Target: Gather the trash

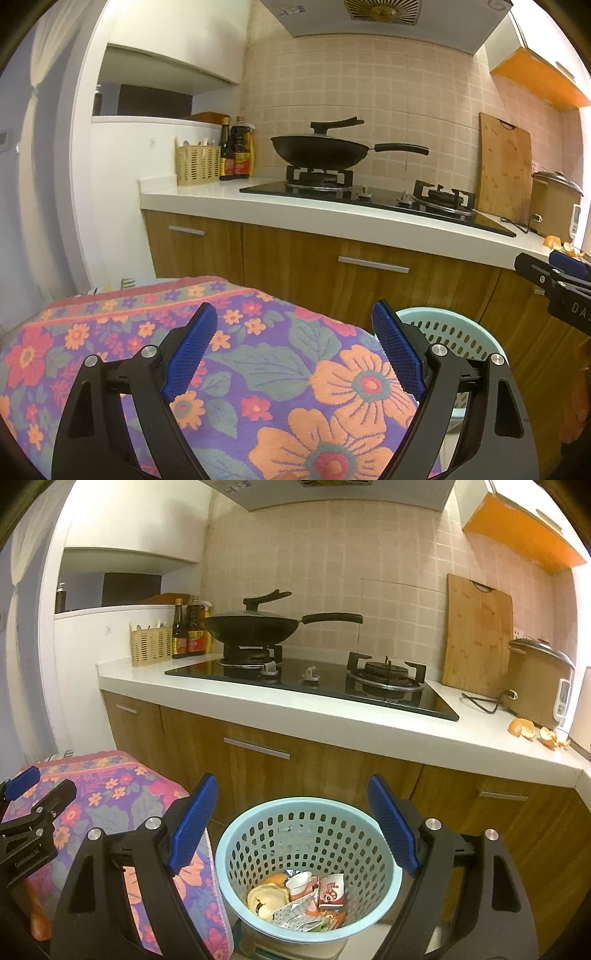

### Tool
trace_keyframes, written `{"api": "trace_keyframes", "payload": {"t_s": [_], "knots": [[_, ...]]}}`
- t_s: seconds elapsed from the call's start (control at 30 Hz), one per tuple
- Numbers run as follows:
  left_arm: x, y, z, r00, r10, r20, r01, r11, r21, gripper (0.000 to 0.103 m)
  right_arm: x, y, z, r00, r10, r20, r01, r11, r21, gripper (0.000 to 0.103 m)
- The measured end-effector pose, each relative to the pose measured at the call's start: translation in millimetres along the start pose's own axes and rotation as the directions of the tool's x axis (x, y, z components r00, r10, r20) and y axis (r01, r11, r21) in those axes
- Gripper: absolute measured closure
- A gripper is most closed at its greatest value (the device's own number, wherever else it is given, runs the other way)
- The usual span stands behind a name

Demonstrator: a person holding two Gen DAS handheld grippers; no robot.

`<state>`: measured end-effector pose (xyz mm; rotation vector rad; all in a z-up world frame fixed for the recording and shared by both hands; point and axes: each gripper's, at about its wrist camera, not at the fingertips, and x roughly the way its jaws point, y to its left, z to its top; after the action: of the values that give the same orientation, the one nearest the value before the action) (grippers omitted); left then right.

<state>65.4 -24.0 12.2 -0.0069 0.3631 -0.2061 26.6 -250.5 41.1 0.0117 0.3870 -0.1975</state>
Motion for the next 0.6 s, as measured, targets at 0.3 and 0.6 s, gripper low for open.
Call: {"api": "trace_keyframes", "payload": {"t_s": [0.3,0.6], "knots": [[-0.9,2.0,0.8,1.0,0.005,0.0,-0.005,1.0,-0.015,0.019,-0.5,1.5,0.0,1.0,0.005,0.001,-0.005,1.0,-0.001,0.024],[-1.3,3.2,1.0,1.0,0.006,0.003,-0.006,1.0,-0.013,0.019,-1.2,1.5,0.2,1.0,0.005,0.001,-0.005,1.0,0.003,0.024]]}}
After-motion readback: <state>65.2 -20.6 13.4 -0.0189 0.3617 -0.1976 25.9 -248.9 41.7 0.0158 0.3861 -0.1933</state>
